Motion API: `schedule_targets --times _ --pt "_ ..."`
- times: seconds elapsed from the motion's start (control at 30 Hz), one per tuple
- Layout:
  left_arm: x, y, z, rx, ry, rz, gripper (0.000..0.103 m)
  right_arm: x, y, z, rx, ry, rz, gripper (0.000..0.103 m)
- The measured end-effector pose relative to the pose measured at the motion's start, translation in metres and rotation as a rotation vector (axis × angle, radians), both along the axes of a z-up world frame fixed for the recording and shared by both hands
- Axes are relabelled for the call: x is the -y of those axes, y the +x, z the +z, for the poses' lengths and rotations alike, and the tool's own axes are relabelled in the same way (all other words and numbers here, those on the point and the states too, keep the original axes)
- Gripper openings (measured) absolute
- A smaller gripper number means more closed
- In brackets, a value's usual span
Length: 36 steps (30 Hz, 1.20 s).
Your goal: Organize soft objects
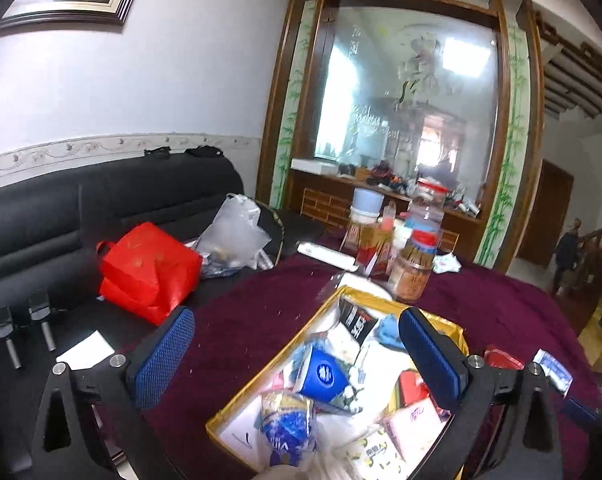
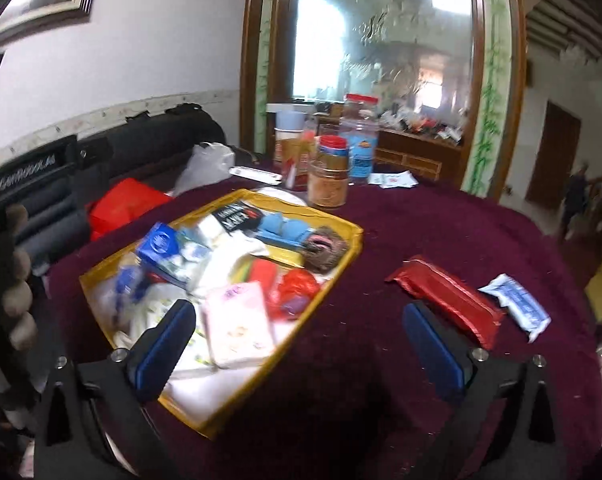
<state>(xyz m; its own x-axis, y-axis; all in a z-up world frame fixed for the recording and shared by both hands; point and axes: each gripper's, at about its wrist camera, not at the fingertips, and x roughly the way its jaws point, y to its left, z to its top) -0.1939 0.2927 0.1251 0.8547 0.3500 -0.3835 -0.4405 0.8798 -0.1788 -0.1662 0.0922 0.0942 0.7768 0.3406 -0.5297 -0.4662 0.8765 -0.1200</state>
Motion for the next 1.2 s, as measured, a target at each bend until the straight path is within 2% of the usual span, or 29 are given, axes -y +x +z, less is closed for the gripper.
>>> schedule_targets --times 0.17,0.27,0.57,1.2 --pt "0.017 0.006 -0.006 -0.057 0.008 -0.045 0.103 -0.004 0.007 -0.02 -0.059 -0.053 -0.02 0.103" --pt "0.024 0.008 -0.009 -0.087 0.026 -0.051 0.103 -0.005 0.007 -0.021 -0.063 -0.067 -0.025 0.103" --pt "0.026 0.019 -0.023 -0.175 0.001 -0.051 0.103 -0.005 0.011 -0.028 -0.104 -0.081 -0.025 0.103" --pt "0.022 0.026 -0.037 -0.232 -0.009 -0.054 0.103 -0.012 0.021 -0.033 -0.119 -0.132 -0.035 0.103"
